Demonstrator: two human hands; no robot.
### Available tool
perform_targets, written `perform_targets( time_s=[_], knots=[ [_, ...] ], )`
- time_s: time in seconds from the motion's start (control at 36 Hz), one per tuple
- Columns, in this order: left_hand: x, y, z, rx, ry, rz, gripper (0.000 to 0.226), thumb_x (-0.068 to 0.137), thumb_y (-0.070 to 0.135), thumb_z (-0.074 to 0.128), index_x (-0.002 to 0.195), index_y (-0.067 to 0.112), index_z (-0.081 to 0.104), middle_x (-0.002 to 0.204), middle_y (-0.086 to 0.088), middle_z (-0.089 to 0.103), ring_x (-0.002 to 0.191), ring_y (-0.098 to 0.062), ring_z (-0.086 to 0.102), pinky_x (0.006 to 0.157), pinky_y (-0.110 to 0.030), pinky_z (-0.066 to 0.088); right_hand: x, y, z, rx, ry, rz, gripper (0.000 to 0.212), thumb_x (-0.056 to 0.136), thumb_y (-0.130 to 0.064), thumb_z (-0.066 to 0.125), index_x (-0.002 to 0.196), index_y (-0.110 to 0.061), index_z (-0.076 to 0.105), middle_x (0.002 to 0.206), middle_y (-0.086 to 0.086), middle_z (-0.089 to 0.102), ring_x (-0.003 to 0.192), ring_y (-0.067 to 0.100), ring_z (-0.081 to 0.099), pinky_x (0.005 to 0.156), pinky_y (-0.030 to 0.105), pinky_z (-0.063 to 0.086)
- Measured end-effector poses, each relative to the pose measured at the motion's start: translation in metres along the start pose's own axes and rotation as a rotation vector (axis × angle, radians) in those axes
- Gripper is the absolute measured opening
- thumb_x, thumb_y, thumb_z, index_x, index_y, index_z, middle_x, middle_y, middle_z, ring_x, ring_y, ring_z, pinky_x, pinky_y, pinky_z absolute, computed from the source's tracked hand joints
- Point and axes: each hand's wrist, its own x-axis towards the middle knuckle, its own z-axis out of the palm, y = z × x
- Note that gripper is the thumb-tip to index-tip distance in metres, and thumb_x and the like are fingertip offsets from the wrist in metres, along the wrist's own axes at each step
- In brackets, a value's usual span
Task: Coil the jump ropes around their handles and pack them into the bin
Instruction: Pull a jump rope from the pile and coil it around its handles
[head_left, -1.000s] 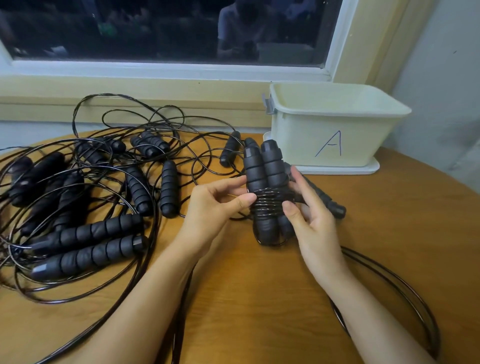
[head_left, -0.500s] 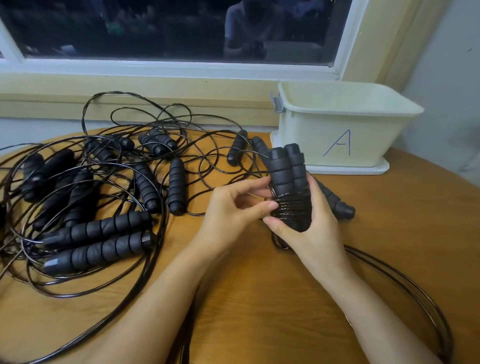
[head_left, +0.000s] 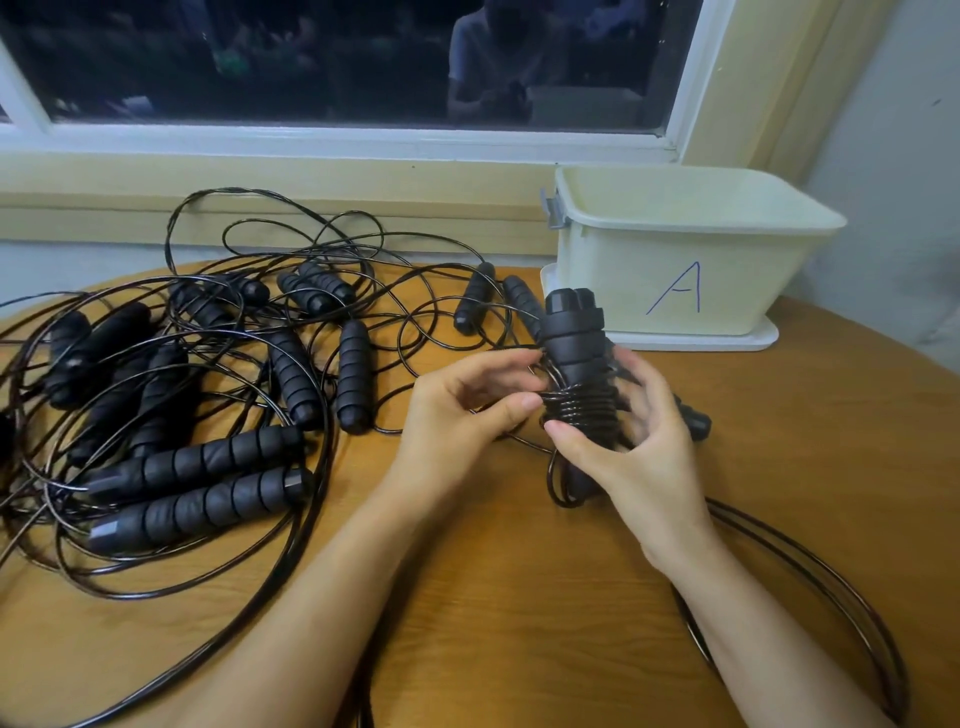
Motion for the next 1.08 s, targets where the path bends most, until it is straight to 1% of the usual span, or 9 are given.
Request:
perform_targets(
  time_s=[0.11, 0.22, 0.33, 0.42, 0.56, 0.67, 0.86, 1.0, 1.08],
  knots=[
    [0.0023, -0.0018, -0.0022, -0.094, 0.011, -0.075, 0.058, 0.070, 0.021, 0.075, 0.125, 0.015, 0.058, 0.103, 0.001, 0.065, 0.088, -0.010, 0.063, 0.081, -0.027, 0.055, -0.0008, -0.0045, 0.0014, 0.096, -0.048, 0.000, 0.082, 0.057, -0.045, 0.083, 0.132, -0.039, 0.048, 0.130, -0.007, 0.063, 0.122, 0.009, 0.059, 0.106, 0.043, 0.047],
    [0.0022, -0.0007, -0.0017, -0.168, -0.087, -0.148, 0.080, 0.073, 0.019, 0.069, 0.146, 0.011, 0.037, 0.117, 0.002, 0.064, 0.100, -0.003, 0.065, 0.087, -0.021, 0.052, 0.0007, -0.0054, -0.0010, 0.153, -0.138, 0.011, 0.077, 0.061, -0.041, 0.081, 0.132, -0.036, 0.050, 0.128, -0.008, 0.065, 0.121, 0.010, 0.060, 0.104, 0.042, 0.048],
    [0.0004, -0.0001, -0.0011, -0.112, -0.188, -0.181, 0.065, 0.087, 0.021, 0.063, 0.146, 0.005, 0.041, 0.132, -0.006, 0.063, 0.122, -0.011, 0.059, 0.103, -0.028, 0.048, 0.0008, -0.0040, -0.0021, 0.192, -0.199, 0.029, 0.083, 0.065, -0.042, 0.077, 0.141, -0.024, 0.047, 0.128, -0.007, 0.065, 0.120, 0.008, 0.060, 0.098, 0.030, 0.052],
    [-0.0012, 0.0009, -0.0008, -0.104, -0.174, -0.200, 0.054, 0.090, 0.021, 0.061, 0.140, 0.004, 0.048, 0.123, -0.005, 0.069, 0.118, -0.014, 0.063, 0.098, -0.027, 0.050, 0.0000, -0.0039, -0.0011, 0.190, -0.228, 0.025, 0.082, 0.069, -0.044, 0.074, 0.143, -0.022, 0.045, 0.130, -0.007, 0.064, 0.123, 0.007, 0.057, 0.099, 0.027, 0.049],
    [-0.0021, 0.0008, 0.0027, -0.107, -0.134, -0.188, 0.069, 0.076, 0.026, 0.068, 0.139, 0.005, 0.049, 0.112, -0.003, 0.071, 0.107, -0.010, 0.067, 0.093, -0.026, 0.052, -0.0008, -0.0026, 0.0015, -0.016, -0.203, -0.027, 0.092, 0.064, -0.057, 0.075, 0.146, -0.032, 0.041, 0.137, -0.012, 0.052, 0.127, 0.000, 0.049, 0.106, 0.026, 0.044],
    [-0.0022, 0.0019, 0.0066, -0.079, -0.087, -0.164, 0.053, 0.071, 0.025, 0.070, 0.122, 0.023, 0.056, 0.098, 0.009, 0.073, 0.098, -0.004, 0.069, 0.085, -0.018, 0.052, 0.0019, -0.0028, -0.0009, -0.161, -0.146, -0.084, 0.097, 0.061, -0.063, 0.073, 0.146, -0.027, 0.044, 0.134, -0.012, 0.044, 0.125, -0.007, 0.044, 0.105, 0.014, 0.040],
    [-0.0020, 0.0049, 0.0046, -0.088, -0.024, -0.119, 0.047, 0.065, 0.023, 0.074, 0.110, 0.027, 0.060, 0.093, 0.018, 0.074, 0.085, -0.001, 0.069, 0.078, -0.019, 0.054, -0.0015, -0.0031, -0.0002, -0.069, -0.111, -0.105, 0.081, 0.069, -0.045, 0.086, 0.139, -0.040, 0.045, 0.129, -0.016, 0.060, 0.120, 0.004, 0.057, 0.101, 0.036, 0.050],
    [-0.0002, 0.0033, 0.0002, -0.083, -0.017, -0.114, 0.049, 0.068, 0.022, 0.074, 0.116, 0.019, 0.063, 0.097, 0.008, 0.075, 0.087, -0.008, 0.069, 0.081, -0.023, 0.055, 0.0006, -0.0053, -0.0023, 0.018, -0.127, -0.102, 0.065, 0.070, -0.039, 0.081, 0.130, -0.034, 0.056, 0.120, -0.014, 0.067, 0.116, 0.005, 0.060, 0.099, 0.033, 0.051],
    [0.0002, 0.0018, -0.0029, -0.114, -0.005, -0.107, 0.050, 0.071, 0.017, 0.074, 0.120, 0.010, 0.063, 0.104, -0.004, 0.074, 0.092, -0.017, 0.069, 0.083, -0.026, 0.055, 0.0022, -0.0065, -0.0046, 0.086, -0.173, -0.091, 0.064, 0.076, -0.040, 0.076, 0.135, -0.025, 0.057, 0.124, -0.007, 0.068, 0.121, 0.012, 0.060, 0.104, 0.041, 0.048]
  ],
)
